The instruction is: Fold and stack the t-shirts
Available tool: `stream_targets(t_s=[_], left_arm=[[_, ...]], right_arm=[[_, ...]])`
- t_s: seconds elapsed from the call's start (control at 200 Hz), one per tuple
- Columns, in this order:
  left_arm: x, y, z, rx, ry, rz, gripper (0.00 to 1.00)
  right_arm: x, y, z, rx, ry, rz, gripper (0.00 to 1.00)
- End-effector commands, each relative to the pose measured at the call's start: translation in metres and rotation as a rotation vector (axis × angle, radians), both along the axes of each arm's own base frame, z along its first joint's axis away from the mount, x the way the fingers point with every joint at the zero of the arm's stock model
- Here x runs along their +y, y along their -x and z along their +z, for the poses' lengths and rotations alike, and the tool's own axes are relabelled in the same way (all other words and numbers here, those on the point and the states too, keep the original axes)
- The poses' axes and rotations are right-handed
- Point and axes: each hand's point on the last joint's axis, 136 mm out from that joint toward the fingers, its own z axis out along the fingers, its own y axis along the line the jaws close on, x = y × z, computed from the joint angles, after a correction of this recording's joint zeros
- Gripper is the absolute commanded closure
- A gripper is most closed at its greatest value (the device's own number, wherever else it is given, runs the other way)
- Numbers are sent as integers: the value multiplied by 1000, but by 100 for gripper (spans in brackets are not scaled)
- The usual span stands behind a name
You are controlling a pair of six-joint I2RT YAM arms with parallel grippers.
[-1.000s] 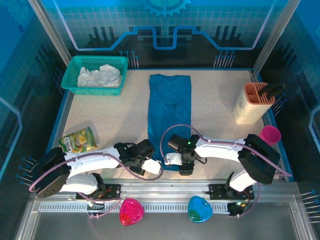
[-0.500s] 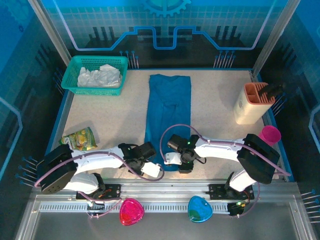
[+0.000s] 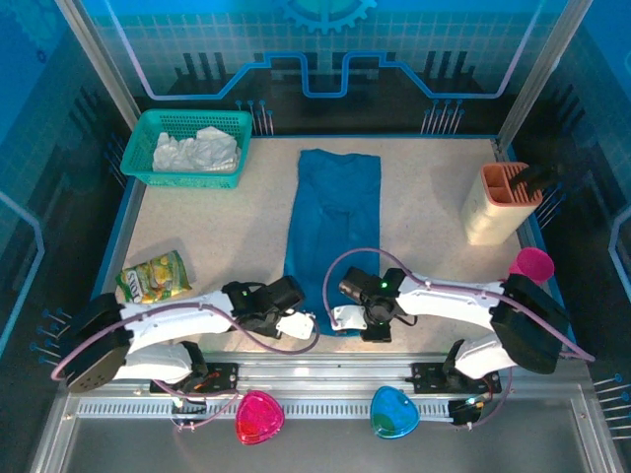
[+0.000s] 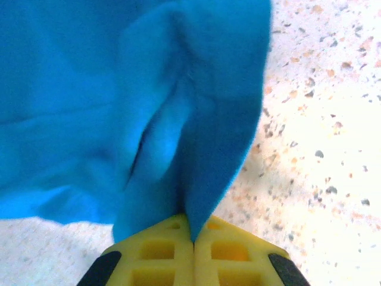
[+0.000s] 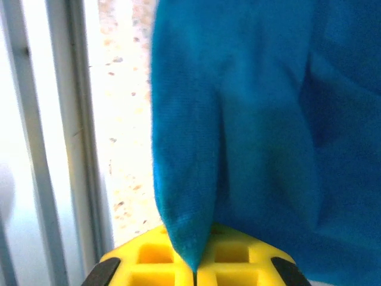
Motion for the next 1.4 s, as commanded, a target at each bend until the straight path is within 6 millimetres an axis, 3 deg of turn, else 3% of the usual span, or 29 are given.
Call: stream_targets(t_s=[0.0, 0.11, 0.25, 0.445, 0.696, 0.956, 1.211, 1.396], left_arm=[[11, -6, 29, -56, 20, 66, 100], [7, -13, 47, -115, 85, 84, 100], [-2, -33, 60, -167, 124, 127, 100], [-15, -96, 86, -273, 199, 246, 100], [-34, -174, 113, -352, 257, 251, 100], [-32, -233, 97, -352, 214, 279, 100], [-25, -262, 66, -316, 157, 295, 100], [-32, -279, 51, -308, 152, 294, 100]], right_arm=[[-14, 15, 19, 43, -2, 35, 100], [-11, -3, 39, -41, -74, 4, 100], [-2, -48, 68, -179, -175, -109, 100], [9, -114, 96, -300, -226, -224, 100], [-6, -186, 92, -354, -129, -391, 100], [-22, -228, 84, -371, -117, -503, 100], [-27, -266, 67, -365, -113, -555, 100], [-33, -286, 47, -355, -81, -632, 100]])
